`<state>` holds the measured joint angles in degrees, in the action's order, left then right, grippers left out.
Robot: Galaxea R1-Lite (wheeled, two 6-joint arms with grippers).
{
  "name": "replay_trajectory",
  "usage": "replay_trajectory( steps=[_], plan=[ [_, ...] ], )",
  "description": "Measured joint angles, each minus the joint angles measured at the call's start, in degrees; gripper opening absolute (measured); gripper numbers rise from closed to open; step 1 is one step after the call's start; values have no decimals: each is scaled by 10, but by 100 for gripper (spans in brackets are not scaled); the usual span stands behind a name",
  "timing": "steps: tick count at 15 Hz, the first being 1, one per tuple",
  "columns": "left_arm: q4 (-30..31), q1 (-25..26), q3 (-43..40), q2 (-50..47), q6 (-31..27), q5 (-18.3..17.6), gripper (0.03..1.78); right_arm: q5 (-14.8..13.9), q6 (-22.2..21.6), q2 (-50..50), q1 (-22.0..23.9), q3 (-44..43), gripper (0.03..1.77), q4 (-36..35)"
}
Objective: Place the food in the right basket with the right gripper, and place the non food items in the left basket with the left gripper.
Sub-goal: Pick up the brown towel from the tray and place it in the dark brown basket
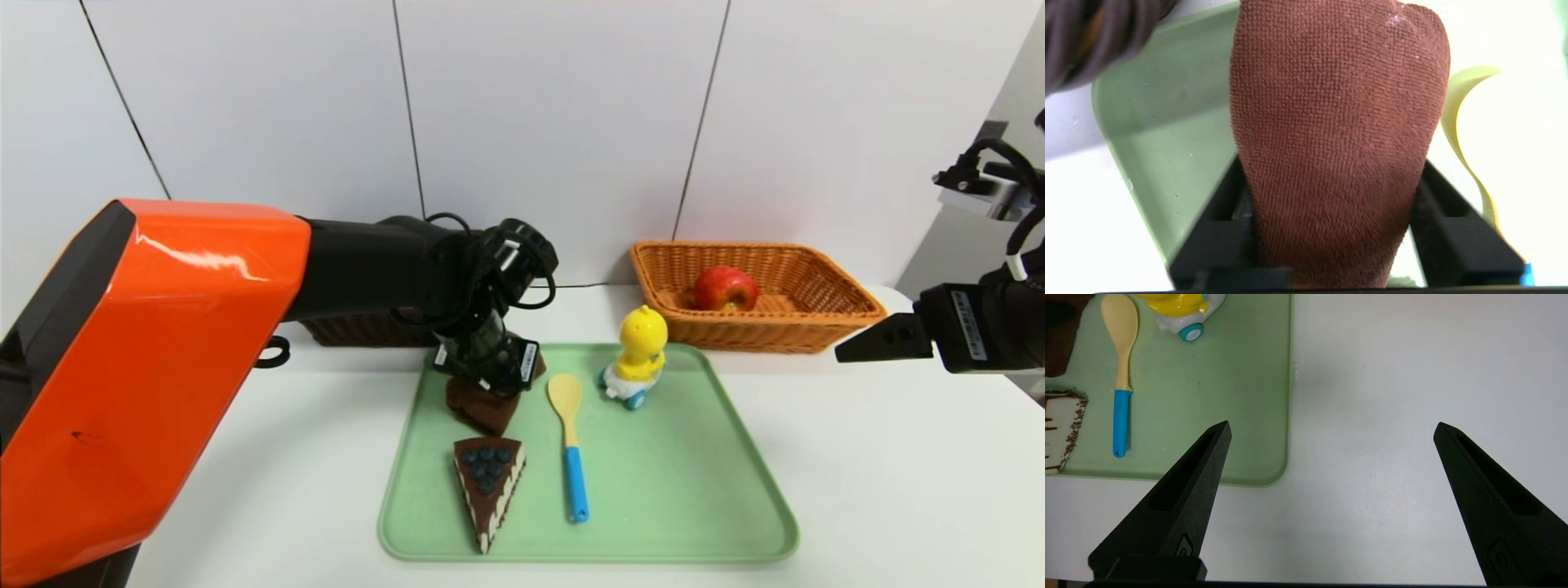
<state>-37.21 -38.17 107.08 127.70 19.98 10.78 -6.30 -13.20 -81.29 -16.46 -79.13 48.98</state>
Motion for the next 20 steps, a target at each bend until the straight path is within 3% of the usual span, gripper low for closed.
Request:
replay_trajectory(
  steps=[2, 4, 9, 11, 16, 20],
  plan=[
    [0, 0, 1, 0, 0, 0, 79, 0, 0, 1, 0, 1, 171, 0],
    [3, 0, 13, 0, 2, -9, 42, 1, -1, 1, 0, 2, 171, 0],
    [6, -4, 49, -22, 17, -143, 42, 0, -4, 5, 1, 11, 171, 0],
    [17, -6, 50, -34, 22, -166, 42, 0, -4, 7, 1, 16, 171, 0],
    [98, -5, 50, -84, 33, -142, 42, 0, -4, 9, 1, 26, 171, 0],
    [192, 18, 46, -123, 37, -22, 42, -1, -3, 13, 1, 27, 171, -1]
  ],
)
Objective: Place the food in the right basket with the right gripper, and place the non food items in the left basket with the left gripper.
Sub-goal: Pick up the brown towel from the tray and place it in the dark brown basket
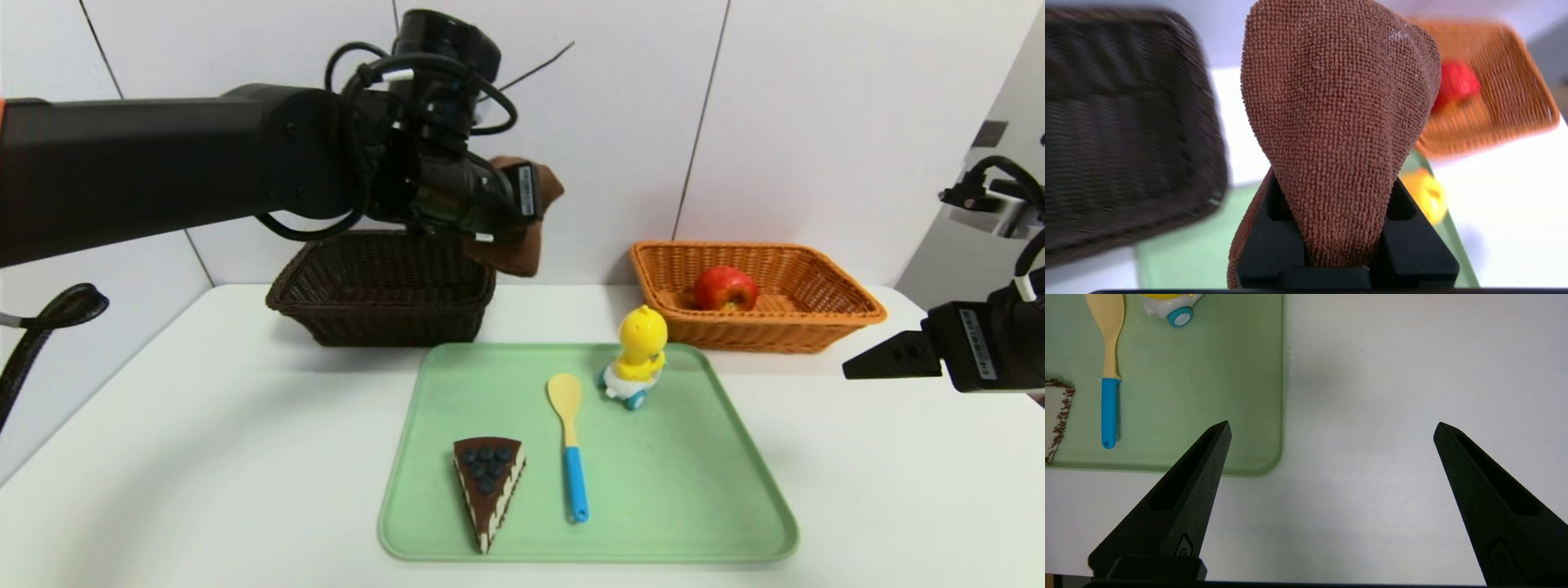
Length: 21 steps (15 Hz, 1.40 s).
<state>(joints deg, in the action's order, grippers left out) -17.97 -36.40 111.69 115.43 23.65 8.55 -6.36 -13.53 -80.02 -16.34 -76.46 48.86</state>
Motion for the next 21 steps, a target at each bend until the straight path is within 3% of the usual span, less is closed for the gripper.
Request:
replay_trajectory(
  steps=[3, 8, 11, 21],
  plan=[
    [5, 51, -2, -12, 12, 15, 42, 0, 0, 0, 0, 0, 171, -1],
    [-75, 144, -12, -9, 5, 8, 42, 0, -1, -1, 0, 0, 171, -1],
    [-87, 186, -13, 12, -5, 9, 42, 0, -2, -2, 0, 0, 171, -1],
    [-74, 237, 2, 87, -20, 9, 42, 1, -1, -4, 0, 3, 171, 0]
  ],
)
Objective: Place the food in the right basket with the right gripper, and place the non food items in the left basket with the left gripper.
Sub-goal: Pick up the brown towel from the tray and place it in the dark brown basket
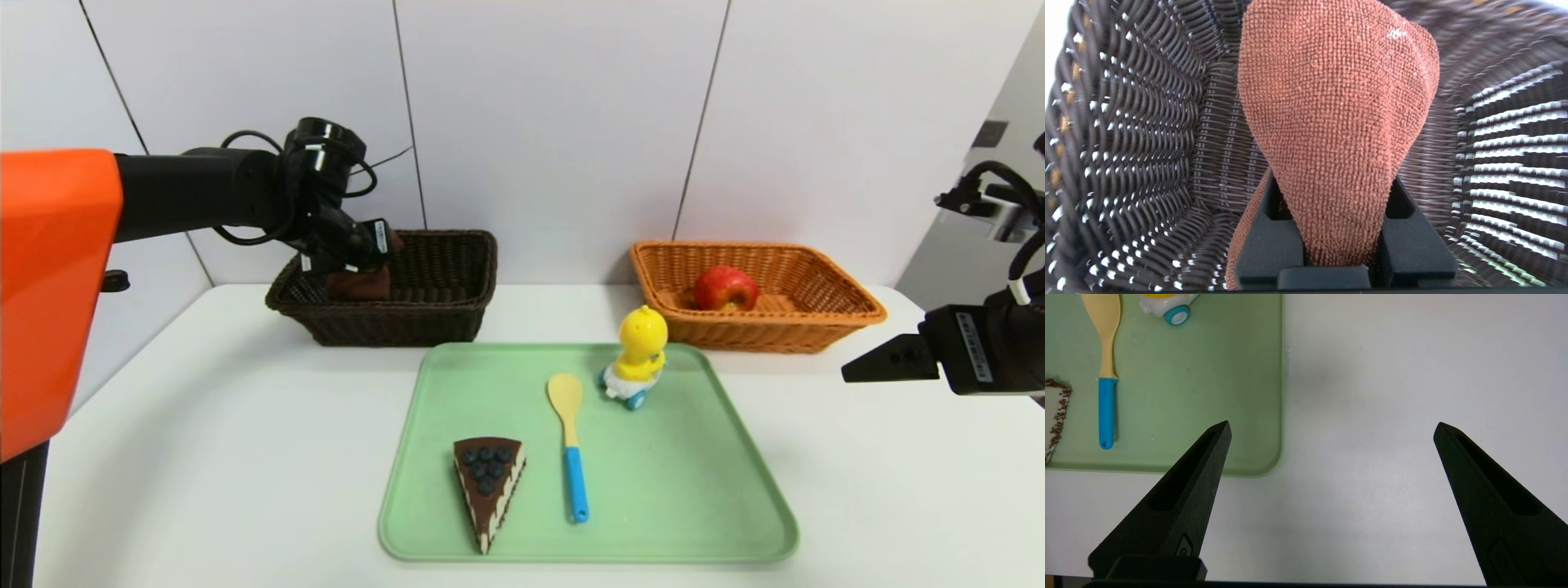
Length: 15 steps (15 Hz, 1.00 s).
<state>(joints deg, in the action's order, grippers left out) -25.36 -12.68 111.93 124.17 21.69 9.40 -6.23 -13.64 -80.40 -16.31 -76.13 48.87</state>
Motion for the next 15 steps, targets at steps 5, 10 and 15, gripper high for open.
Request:
replay_trajectory(
  steps=[5, 10, 15],
  plan=[
    [3, 8, 0, 23, -15, 1, 42, 0, 0, 0, 0, 9, 171, 0],
    [37, 10, 0, 36, -23, 3, 87, 0, 1, 0, 0, 11, 171, 0],
    [37, 11, 0, 38, -26, 4, 127, 0, 2, 0, 0, 13, 171, -1]
  ],
)
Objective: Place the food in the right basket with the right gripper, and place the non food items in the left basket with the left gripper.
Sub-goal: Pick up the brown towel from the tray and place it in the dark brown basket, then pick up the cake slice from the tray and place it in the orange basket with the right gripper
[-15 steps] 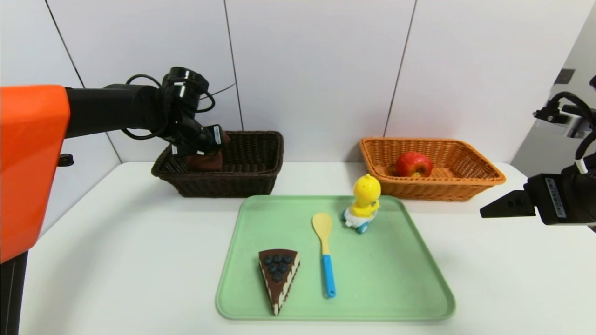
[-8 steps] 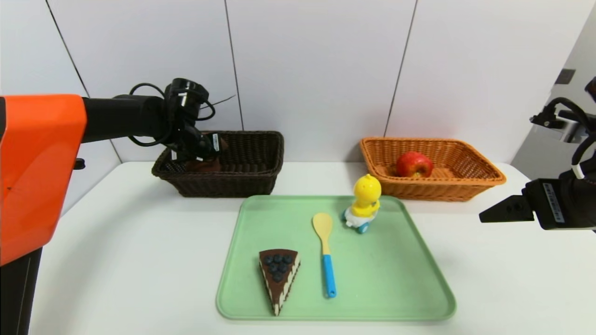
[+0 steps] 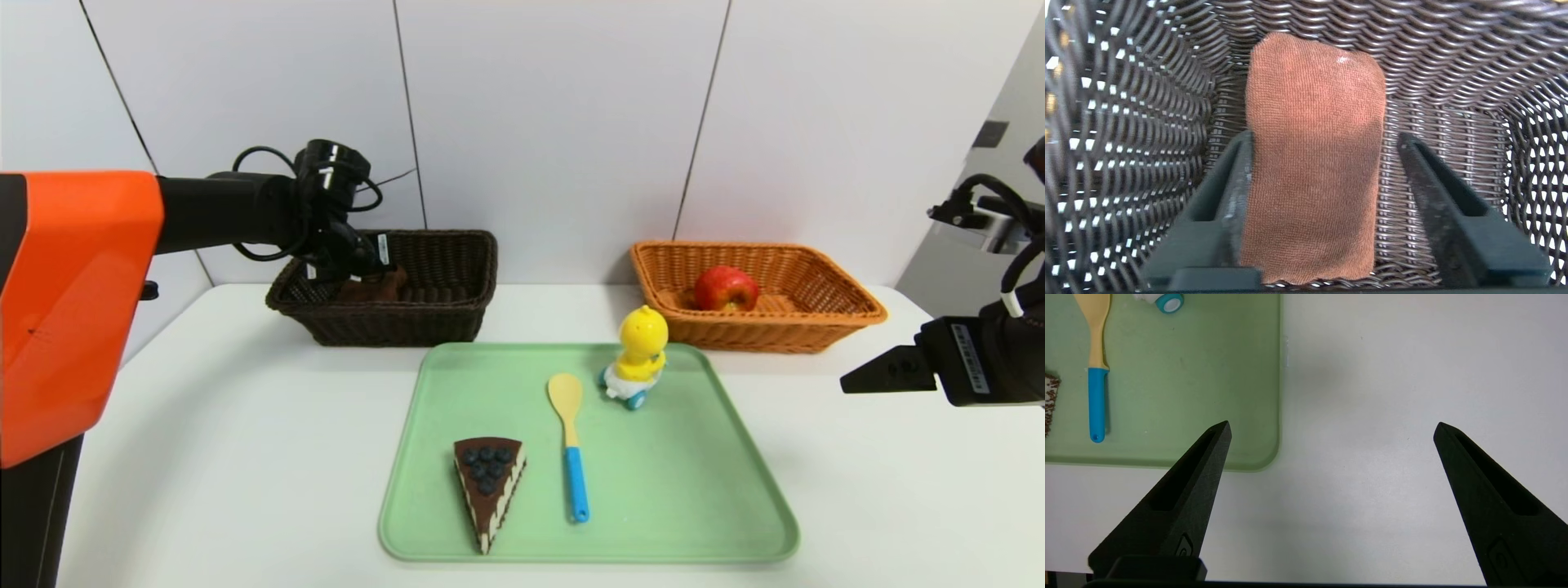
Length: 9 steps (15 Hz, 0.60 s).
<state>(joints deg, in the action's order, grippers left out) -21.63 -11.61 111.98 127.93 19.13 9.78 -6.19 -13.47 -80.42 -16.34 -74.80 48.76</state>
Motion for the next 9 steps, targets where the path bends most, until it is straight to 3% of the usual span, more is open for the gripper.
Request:
replay_trajectory(
  steps=[6, 9],
  plan=[
    [0, -5, 2, -29, -1, 0, 150, 0, -1, 0, 0, 1, 171, 0],
    [-14, -50, 1, -100, 2, -1, 156, 0, -2, -2, 0, 1, 171, -1]
  ],
)
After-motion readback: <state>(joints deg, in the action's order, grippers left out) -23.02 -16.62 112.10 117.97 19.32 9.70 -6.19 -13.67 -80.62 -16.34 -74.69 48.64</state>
